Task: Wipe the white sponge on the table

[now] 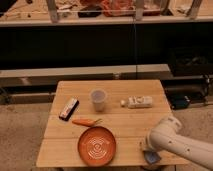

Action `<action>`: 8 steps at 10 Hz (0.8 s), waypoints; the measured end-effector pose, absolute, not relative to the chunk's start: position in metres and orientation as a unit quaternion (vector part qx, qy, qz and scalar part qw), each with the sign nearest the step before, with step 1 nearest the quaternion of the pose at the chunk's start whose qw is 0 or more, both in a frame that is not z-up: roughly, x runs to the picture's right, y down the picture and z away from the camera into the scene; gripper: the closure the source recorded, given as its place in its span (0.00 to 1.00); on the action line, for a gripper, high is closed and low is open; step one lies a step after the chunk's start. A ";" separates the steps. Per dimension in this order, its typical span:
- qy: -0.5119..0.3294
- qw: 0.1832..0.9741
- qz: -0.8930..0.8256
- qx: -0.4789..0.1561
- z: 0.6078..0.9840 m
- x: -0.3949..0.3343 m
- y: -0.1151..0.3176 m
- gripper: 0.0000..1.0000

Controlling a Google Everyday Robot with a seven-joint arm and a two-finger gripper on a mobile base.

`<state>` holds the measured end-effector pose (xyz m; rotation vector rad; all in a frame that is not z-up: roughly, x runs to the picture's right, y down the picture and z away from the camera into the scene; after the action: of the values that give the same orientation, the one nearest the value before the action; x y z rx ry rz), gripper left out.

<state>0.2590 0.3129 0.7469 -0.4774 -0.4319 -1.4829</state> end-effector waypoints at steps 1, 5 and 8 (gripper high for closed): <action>-0.188 0.696 -0.659 -0.215 0.746 0.267 0.310 1.00; -0.172 0.709 -0.646 -0.224 0.748 0.286 0.292 1.00; -0.163 0.714 -0.642 -0.227 0.760 0.295 0.263 1.00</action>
<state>0.2954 0.2630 0.7603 -0.5027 -0.3602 -1.4215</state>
